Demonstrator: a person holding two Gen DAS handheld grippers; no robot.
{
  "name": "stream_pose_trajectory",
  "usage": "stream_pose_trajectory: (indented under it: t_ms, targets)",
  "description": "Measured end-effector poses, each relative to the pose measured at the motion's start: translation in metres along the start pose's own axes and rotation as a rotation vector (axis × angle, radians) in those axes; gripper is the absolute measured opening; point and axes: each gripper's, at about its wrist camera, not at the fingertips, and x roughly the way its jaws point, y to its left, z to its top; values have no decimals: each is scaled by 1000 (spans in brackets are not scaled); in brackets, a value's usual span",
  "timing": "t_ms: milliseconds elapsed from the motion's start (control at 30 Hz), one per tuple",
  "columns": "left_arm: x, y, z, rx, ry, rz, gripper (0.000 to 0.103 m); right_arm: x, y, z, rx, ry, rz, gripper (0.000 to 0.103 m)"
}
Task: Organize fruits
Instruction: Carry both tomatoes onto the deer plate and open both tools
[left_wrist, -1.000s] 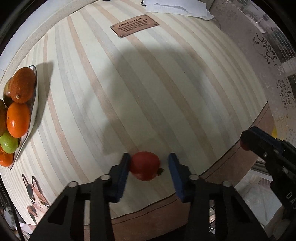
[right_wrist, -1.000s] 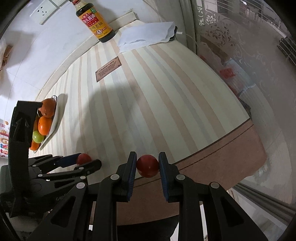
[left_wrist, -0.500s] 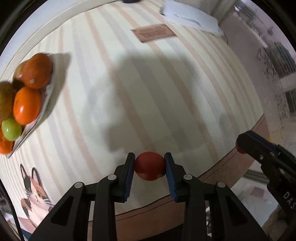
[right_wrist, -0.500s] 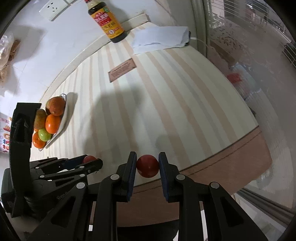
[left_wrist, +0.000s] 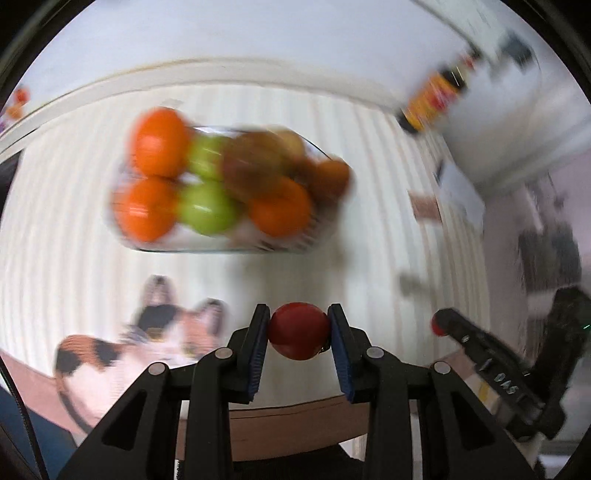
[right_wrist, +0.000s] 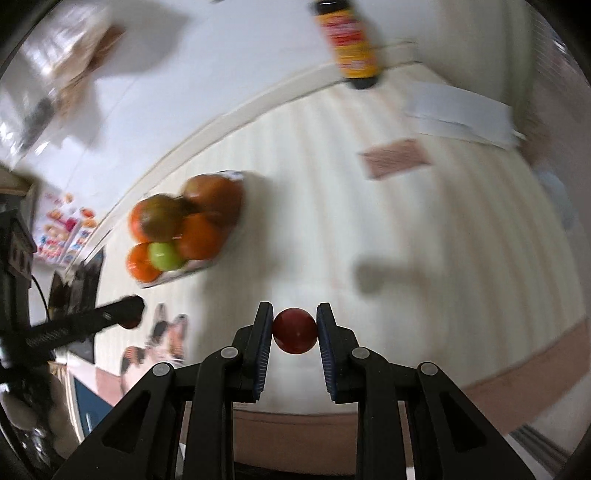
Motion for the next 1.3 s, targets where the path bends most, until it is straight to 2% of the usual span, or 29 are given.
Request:
stream_pose_trajectory:
  t_ms: [200,300,433,633,767,867,1100,1267,1300]
  targets:
    - [-35,75,29,-112,-80,8,29,47,92,4,-60,33,144,26]
    - [-34,107,45,-148,-83,-2,29,76,132,2,-54,47,203,26]
    - [-14,133,67,-169,-57,-23,29,113,167,-1,-45,37,215,26]
    - [24,168,98,-207,22,-107,30,151,176,-5,48,-20,197,26]
    - [54,187,110,-236,90,-142,30,161,174,-8,108,-67,199,26]
    - [73,197,113,-263,137,-171,30,166,173,-10,130,-88,205,27]
    - [93,199,112,-278,183,-197,30,175,169,-17,178,-118,230,28]
    - [93,199,112,-289,202,-195,31,176,164,-20,204,-115,240,55]
    - [92,199,112,-288,201,-190,32,174,164,-19,204,-119,239,57]
